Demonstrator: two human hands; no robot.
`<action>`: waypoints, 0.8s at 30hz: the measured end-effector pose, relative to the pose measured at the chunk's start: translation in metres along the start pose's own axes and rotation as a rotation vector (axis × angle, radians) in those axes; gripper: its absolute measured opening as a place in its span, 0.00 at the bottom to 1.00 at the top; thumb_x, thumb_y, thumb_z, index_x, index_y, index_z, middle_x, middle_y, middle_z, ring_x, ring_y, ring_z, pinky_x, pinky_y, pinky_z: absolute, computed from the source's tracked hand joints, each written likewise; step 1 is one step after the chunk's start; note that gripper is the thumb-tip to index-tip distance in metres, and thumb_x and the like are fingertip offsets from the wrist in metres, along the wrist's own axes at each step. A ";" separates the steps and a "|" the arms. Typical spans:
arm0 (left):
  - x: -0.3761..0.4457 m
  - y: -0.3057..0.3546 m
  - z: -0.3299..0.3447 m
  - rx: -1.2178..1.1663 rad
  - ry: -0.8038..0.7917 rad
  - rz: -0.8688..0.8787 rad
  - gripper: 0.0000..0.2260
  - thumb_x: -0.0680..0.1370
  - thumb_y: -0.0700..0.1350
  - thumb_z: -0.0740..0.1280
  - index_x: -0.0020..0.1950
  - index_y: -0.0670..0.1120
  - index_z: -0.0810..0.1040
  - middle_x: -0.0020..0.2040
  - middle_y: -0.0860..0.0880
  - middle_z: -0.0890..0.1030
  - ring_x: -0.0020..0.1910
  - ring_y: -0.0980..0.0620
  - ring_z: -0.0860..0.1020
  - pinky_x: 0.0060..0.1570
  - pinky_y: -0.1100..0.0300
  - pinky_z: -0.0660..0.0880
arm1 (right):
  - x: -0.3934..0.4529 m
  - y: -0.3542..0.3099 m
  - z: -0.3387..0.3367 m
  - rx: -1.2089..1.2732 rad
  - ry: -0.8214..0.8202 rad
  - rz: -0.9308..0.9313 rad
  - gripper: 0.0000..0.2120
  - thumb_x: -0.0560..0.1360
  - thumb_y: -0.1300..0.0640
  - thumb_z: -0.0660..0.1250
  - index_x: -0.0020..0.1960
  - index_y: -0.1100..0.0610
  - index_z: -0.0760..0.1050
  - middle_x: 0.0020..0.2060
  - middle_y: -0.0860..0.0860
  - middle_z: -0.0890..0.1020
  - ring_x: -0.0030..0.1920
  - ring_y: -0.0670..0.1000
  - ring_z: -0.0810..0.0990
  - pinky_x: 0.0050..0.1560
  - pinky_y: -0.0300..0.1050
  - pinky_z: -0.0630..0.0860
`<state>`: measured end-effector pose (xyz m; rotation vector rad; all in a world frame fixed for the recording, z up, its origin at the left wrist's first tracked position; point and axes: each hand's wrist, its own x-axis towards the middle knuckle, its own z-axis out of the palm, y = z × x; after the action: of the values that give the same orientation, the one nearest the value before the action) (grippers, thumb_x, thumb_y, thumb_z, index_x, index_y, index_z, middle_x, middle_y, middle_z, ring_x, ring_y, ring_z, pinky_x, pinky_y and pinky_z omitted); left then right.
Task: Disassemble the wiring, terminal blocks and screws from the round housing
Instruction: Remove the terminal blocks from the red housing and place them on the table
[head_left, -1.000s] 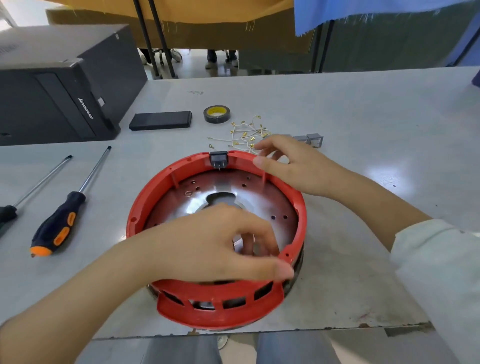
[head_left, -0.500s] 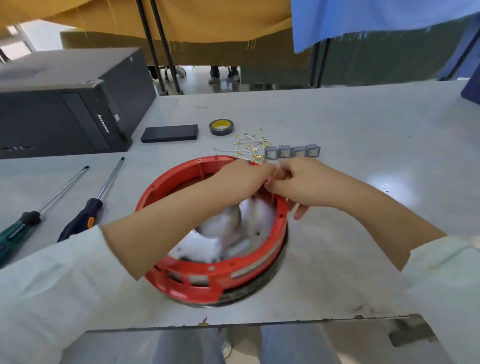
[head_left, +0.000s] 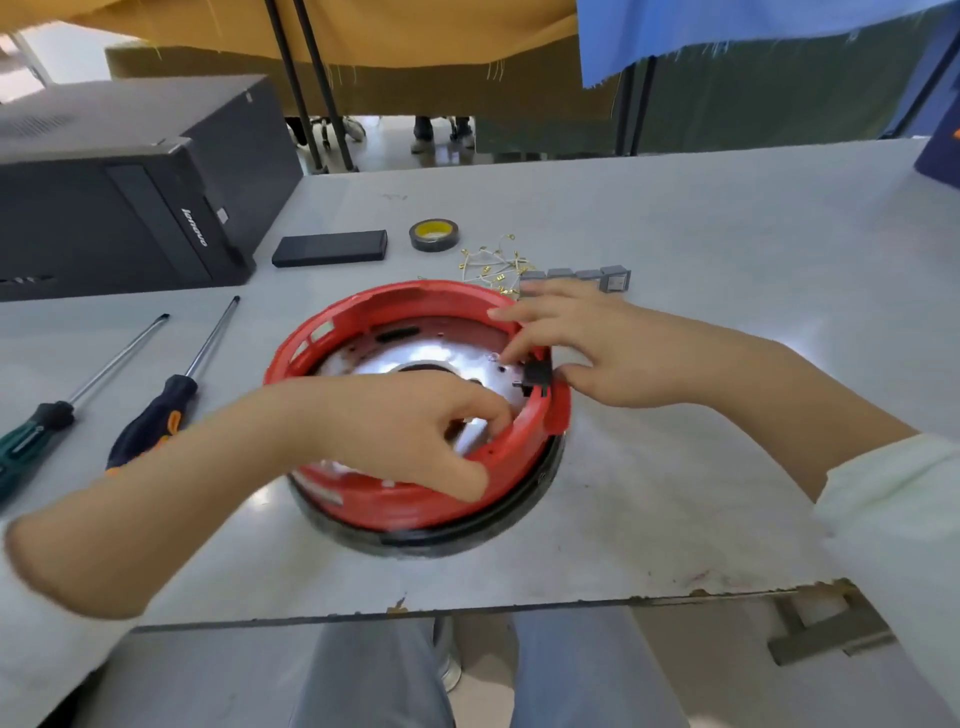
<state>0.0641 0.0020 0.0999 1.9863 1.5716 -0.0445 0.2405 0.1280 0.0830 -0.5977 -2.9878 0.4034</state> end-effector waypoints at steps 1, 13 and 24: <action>-0.006 -0.004 -0.003 -0.005 -0.033 0.003 0.11 0.68 0.53 0.64 0.47 0.49 0.74 0.48 0.46 0.78 0.47 0.49 0.75 0.52 0.50 0.73 | 0.000 0.000 0.000 -0.007 -0.027 0.003 0.23 0.75 0.66 0.64 0.64 0.45 0.74 0.72 0.39 0.64 0.76 0.44 0.51 0.73 0.42 0.50; -0.006 -0.012 0.031 0.086 0.570 -0.088 0.17 0.67 0.69 0.61 0.44 0.58 0.75 0.38 0.63 0.75 0.41 0.71 0.73 0.32 0.67 0.65 | -0.004 -0.017 0.007 0.097 -0.052 0.022 0.12 0.72 0.45 0.69 0.55 0.40 0.74 0.47 0.43 0.73 0.53 0.42 0.67 0.56 0.41 0.67; -0.007 -0.038 0.032 0.045 0.555 0.117 0.13 0.64 0.62 0.62 0.33 0.54 0.76 0.26 0.51 0.72 0.30 0.49 0.71 0.27 0.51 0.71 | 0.006 -0.039 0.026 -0.019 -0.120 -0.066 0.14 0.75 0.38 0.54 0.55 0.42 0.69 0.35 0.45 0.77 0.36 0.45 0.75 0.40 0.53 0.74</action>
<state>0.0385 -0.0146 0.0595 2.2445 1.7827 0.5669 0.2174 0.0889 0.0687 -0.4919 -3.1186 0.4212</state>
